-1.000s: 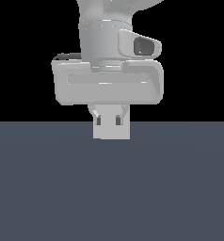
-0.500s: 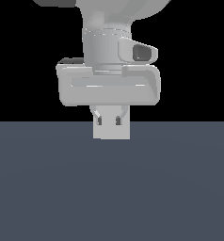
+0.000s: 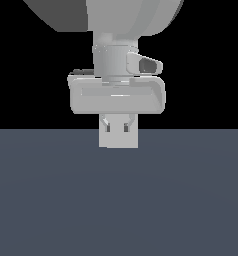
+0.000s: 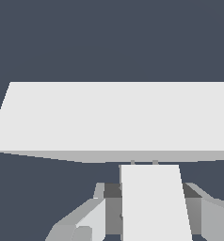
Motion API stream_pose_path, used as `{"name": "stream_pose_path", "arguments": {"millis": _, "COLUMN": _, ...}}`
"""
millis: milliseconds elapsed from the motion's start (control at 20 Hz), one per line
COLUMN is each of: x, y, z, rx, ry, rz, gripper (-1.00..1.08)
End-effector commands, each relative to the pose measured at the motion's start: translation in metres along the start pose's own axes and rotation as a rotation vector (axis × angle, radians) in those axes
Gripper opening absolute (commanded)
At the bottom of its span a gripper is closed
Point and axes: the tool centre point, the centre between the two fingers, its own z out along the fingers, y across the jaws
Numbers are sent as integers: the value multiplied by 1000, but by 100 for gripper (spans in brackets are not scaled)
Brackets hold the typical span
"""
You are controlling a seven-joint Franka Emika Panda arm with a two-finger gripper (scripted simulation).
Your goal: Plug the charger into the wall socket.
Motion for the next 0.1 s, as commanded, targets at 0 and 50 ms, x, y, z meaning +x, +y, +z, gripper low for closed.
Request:
{"name": "stream_pose_path", "arguments": {"millis": 0, "x": 3, "y": 0, "z": 1, "rx": -1, "ry": 0, "rz": -1, "gripper": -100}}
{"name": "stream_pose_path", "arguments": {"millis": 50, "x": 3, "y": 0, "z": 1, "rx": -1, "ry": 0, "rz": -1, "gripper": -100}}
